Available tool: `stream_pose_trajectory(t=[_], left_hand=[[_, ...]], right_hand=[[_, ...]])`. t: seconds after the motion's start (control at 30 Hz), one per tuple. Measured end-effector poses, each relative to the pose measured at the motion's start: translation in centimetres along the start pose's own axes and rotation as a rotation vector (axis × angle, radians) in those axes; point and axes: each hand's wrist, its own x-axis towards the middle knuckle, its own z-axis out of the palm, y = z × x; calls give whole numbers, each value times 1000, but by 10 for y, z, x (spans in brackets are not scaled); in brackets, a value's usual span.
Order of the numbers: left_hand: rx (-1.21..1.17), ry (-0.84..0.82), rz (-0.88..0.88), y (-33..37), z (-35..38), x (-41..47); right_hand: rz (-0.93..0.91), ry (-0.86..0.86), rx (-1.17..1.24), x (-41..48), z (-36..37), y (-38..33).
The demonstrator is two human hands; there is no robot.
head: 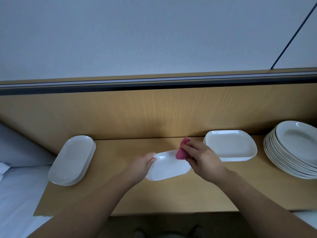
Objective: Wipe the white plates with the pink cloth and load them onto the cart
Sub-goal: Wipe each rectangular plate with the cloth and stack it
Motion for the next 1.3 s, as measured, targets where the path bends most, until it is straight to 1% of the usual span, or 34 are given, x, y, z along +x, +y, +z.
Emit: stream_pose_trajectory(t=[0.1,0.17,0.27,0.33,0.47,0.7,0.8,0.87,0.97,1.2,1.3], left_hand=[[36,-28,-44,-3,-4,9],[50,-88,-87,-6,-8,12],[-4,-204,-130,-14,-12,17],[-19,-231,-161,-16,-14,20],[-18,-187,-181,-13,-13,26],[27,-122,-158,-17,-5,30],[16,-106,-145,-18,-4,31],[16,-102,-147,-19,-2,31],[3,-74,-199,-23,4,31],[-14,-58,-265,-22,12,33],[-23,-51,-289,-24,13,32]], right_hand=[[19,-46,-1,3,10,0],[18,-75,-8,7,17,2],[29,-100,-24,14,24,3],[14,-105,-35,19,29,4],[-80,-169,-9,36,43,1],[-187,-397,-27,69,80,-6],[-213,-470,-25,72,88,-6],[-205,-516,2,72,93,-6],[-174,-571,64,69,99,-3],[-66,-595,72,56,90,18],[31,-597,55,46,82,34]])
